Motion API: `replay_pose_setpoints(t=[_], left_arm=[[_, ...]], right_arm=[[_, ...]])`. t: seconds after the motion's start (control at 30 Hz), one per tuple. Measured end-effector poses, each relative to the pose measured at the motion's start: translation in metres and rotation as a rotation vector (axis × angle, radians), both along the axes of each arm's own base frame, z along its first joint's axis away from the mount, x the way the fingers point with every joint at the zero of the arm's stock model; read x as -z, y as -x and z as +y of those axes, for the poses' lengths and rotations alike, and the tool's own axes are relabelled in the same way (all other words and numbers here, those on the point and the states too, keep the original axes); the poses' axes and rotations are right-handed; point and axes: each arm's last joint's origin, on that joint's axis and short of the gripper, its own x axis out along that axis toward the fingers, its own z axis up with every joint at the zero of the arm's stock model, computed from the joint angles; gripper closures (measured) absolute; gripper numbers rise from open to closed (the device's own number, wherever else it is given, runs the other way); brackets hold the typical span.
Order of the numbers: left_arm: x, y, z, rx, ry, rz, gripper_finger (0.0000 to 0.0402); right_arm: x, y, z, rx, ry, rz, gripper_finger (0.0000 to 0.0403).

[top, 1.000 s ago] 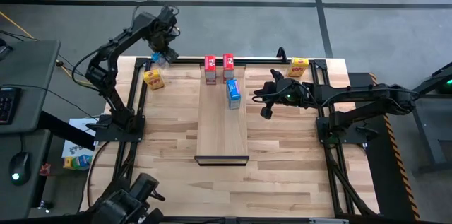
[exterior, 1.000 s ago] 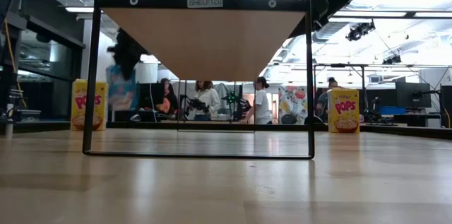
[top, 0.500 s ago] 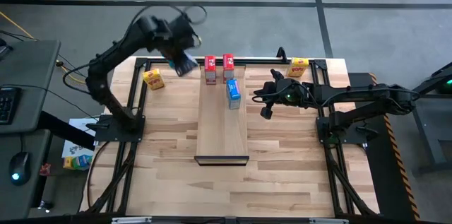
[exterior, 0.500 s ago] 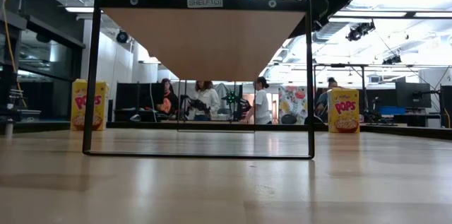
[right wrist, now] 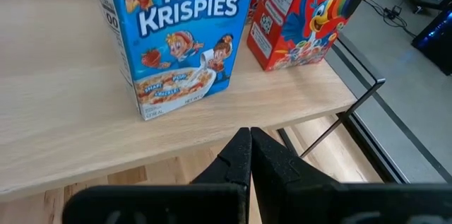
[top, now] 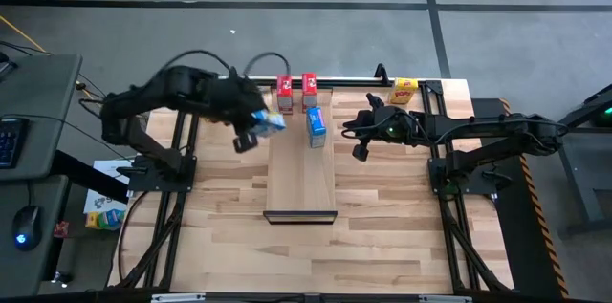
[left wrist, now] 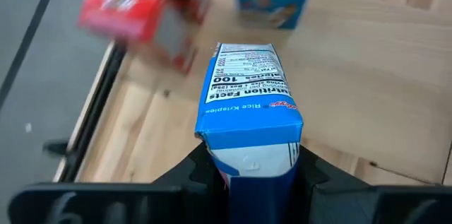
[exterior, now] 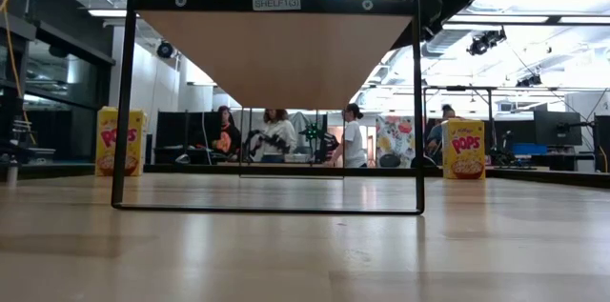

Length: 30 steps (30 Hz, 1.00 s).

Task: Stack cereal on shelf
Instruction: Put the blue cereal box and aligned with the blue cereal box on the shelf

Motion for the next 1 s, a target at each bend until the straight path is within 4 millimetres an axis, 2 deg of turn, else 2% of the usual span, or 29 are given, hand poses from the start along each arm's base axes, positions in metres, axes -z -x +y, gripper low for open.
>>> replay_pose_setpoints(t=[0.2, 0.37, 0.57, 0.77, 1.0], left_arm=[[0.023, -0.047, -0.008, 0.147, -0.060, 0.040, 0.0321], [0.052, -0.073, -0.007, 0.215, -0.078, 0.195, 0.0321], [0.070, -0.087, -0.007, 0.238, -0.087, 0.279, 0.0320], [0.070, -0.088, -0.006, 0.278, -0.104, 0.283, 0.0316], [0.069, -0.088, -0.006, 0.290, -0.123, 0.278, 0.0258]], right_arm=[[0.000, 0.000, 0.000, 0.000, 0.001, -0.005, 0.0402], [0.000, 0.000, 0.000, 0.000, -0.001, 0.003, 0.0402], [0.000, 0.000, 0.000, 0.000, 0.000, 0.002, 0.0402], [0.000, 0.000, 0.000, 0.001, -0.001, 0.002, 0.0402], [0.000, 0.000, 0.000, 0.001, -0.001, 0.002, 0.0402]])
